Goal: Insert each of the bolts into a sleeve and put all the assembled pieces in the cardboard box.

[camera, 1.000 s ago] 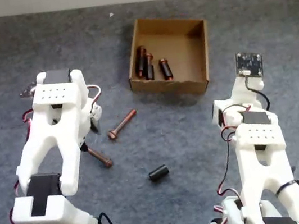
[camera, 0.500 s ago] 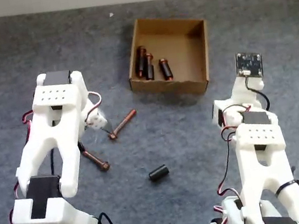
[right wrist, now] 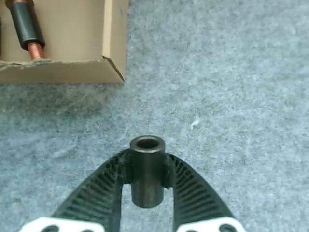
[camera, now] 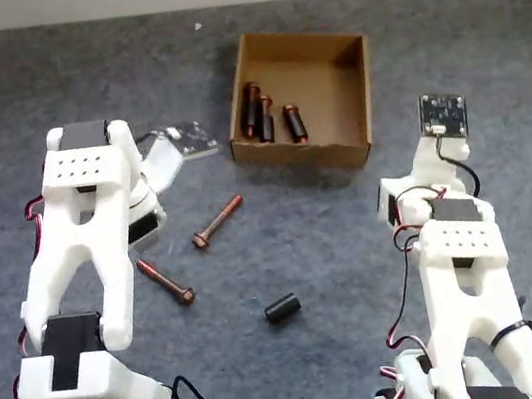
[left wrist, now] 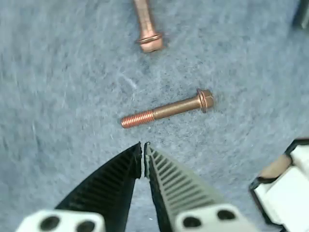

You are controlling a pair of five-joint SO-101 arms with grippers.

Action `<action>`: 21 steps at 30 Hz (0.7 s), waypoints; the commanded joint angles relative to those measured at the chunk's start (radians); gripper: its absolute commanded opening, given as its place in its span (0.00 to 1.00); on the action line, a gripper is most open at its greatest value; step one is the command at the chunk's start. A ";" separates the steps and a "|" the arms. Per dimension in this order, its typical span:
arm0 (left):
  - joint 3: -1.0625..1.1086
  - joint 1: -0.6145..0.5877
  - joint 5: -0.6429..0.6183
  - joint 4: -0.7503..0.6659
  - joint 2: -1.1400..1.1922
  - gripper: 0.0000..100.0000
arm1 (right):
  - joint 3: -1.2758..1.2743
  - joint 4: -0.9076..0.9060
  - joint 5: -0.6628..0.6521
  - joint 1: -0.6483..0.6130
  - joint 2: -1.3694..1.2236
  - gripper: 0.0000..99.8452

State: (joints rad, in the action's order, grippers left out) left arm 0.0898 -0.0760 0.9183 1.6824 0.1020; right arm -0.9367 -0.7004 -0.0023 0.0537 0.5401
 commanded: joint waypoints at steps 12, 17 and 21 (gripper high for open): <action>0.179 -0.008 0.310 0.014 -0.183 0.08 | 0.008 0.033 0.002 0.010 0.039 0.00; 0.387 -0.005 0.356 -0.094 -0.446 0.08 | 0.010 0.033 0.002 0.008 0.039 0.00; 0.568 -0.004 0.356 -0.276 -0.526 0.17 | 0.012 0.033 0.002 0.008 0.039 0.00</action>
State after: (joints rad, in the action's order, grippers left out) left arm 0.5209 -0.0713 1.2574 1.5658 -0.3291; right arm -0.9367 -0.7004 -0.0023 0.0537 0.5401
